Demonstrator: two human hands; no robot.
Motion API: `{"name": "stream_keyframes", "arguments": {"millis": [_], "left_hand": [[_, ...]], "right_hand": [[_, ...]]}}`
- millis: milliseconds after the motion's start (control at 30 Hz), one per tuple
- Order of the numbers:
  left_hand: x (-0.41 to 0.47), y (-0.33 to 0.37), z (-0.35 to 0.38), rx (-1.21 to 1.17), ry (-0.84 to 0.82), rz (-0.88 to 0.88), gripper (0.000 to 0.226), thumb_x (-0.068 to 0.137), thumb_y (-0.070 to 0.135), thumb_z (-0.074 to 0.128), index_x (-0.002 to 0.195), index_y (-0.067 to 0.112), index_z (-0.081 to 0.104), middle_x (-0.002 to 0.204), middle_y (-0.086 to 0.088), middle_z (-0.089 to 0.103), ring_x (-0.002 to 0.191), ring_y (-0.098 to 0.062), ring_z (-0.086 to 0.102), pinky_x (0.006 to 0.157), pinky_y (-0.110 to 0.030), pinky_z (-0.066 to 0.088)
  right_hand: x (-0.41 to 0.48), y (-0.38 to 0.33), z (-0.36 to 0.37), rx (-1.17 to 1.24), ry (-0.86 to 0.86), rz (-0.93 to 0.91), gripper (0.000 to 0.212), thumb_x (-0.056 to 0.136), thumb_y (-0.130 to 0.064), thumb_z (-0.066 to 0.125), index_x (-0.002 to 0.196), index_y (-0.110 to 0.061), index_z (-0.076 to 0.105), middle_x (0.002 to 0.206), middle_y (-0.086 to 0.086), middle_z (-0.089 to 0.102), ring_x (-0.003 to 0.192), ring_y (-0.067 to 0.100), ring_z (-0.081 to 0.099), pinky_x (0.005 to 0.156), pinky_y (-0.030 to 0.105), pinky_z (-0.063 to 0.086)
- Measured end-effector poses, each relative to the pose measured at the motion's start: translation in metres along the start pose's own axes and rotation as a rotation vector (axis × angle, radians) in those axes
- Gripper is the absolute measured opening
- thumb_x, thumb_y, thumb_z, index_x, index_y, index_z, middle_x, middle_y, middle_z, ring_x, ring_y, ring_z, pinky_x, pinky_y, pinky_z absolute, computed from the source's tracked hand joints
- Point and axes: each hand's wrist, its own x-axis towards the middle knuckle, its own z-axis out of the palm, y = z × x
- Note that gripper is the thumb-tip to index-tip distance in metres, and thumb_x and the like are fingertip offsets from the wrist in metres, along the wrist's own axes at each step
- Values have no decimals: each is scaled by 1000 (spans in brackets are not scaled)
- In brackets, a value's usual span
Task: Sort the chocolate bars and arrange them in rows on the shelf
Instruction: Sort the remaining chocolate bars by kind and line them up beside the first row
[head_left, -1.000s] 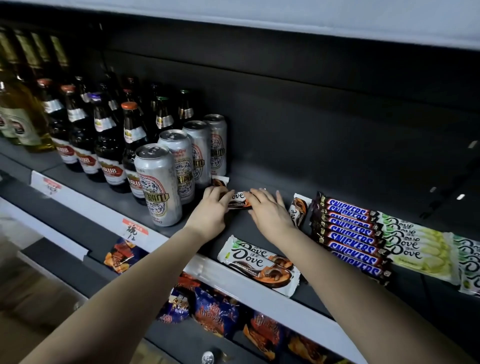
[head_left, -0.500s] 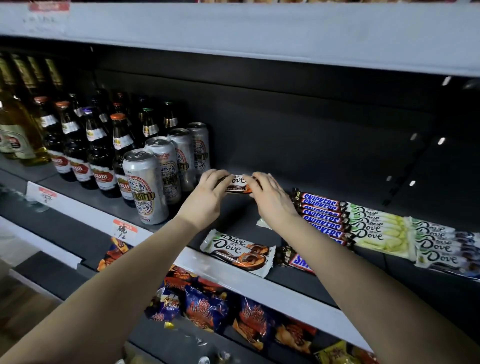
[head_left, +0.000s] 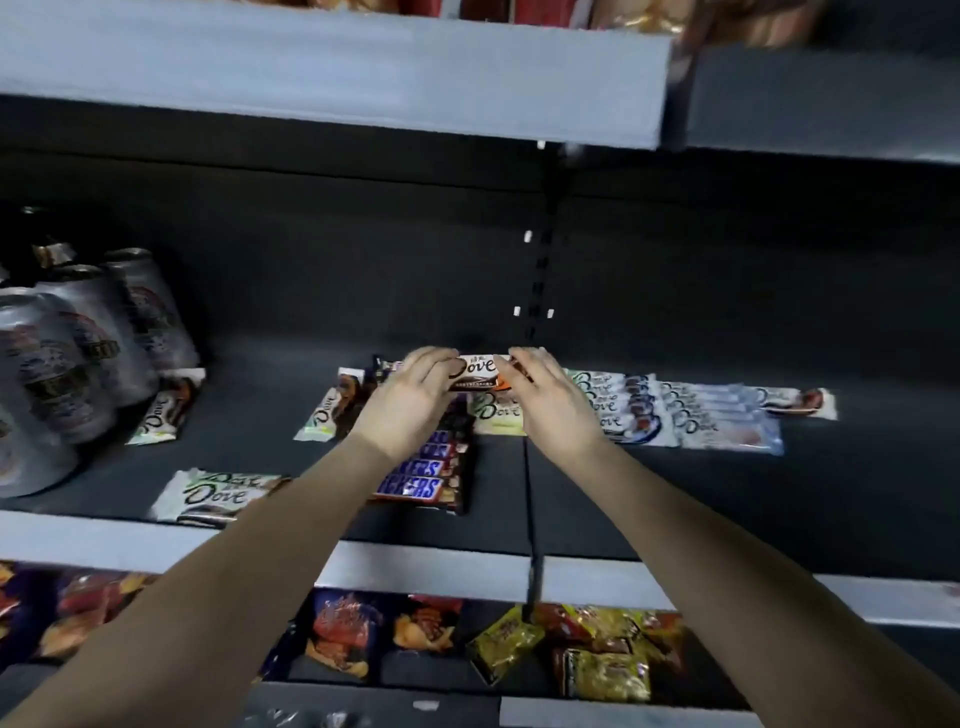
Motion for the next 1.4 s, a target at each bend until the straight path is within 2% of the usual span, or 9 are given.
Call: {"name": "stream_keyframes", "arguments": {"millis": [67,133,200,367,567,667,767,1200,1400], "left_hand": [[14,27,19,-59,2,36,30,77,3,69,106,-3,60,114,-16,62,112,-24,49,93,-35,49],[27,52,35,-87,-21,59,34,75,5,73,105,-2,61,114,-14,62,111,-23,50,88,-35,52],[39,77,48,-93,-44,63,34,77,10,74,107,0,61,115,-12,62,111,-24,53,85,-35,54],[66,132,80,-108,-46,88,41,79,17,72,114,-1,58,116,-12,61,113,-26,55,93,-33,49],[85,189,109,-147,-60,131,47,72,11,77,114,-2,60,111,-15,63,107,-30,60,94,-33,45],[91,213,127,-166,-97,156,49,73,7,75,117,-3,58,113,-18,62,108,-35,59,93,-44,50],[96,235,144,-166,-103,194,45,71,6,76,113,1,61,112,-15,64,106,-32,60,89,-42,52],[127,332,217,-335,-171,254,37,65,3,82,99,4,69,104,-11,69,95,-28,66,80,-38,56],[140,339,239,-268,-227,134,38,64,4,81,100,7,70,106,-10,70,99,-30,66,91,-46,48]], "right_hand": [[-23,30,-10,-24,18,23,73,58,17,69,125,-7,55,123,16,57,116,37,54,76,46,57],[-44,56,-22,-52,19,55,75,55,18,70,124,-7,56,122,15,58,115,36,55,80,47,54],[-63,79,-33,-56,32,97,76,55,17,68,126,-8,54,125,14,56,117,35,53,86,52,52],[-104,129,-61,-146,62,156,77,48,16,72,120,-5,59,118,14,61,111,31,58,94,39,47],[-148,173,-81,-140,71,204,63,59,8,78,116,-10,61,115,9,63,108,27,60,82,37,56],[-167,191,-86,-165,84,225,56,62,6,76,114,-10,63,114,8,64,108,26,61,88,34,54],[-189,207,-90,-204,93,251,49,68,2,75,113,-11,63,115,8,64,108,27,60,93,33,50],[-256,293,-116,-253,19,357,45,54,-5,85,97,-13,72,101,5,71,93,21,68,77,29,55],[-250,320,-100,-127,-148,433,44,84,-1,60,127,-12,56,134,8,53,128,27,46,101,35,42]]}}
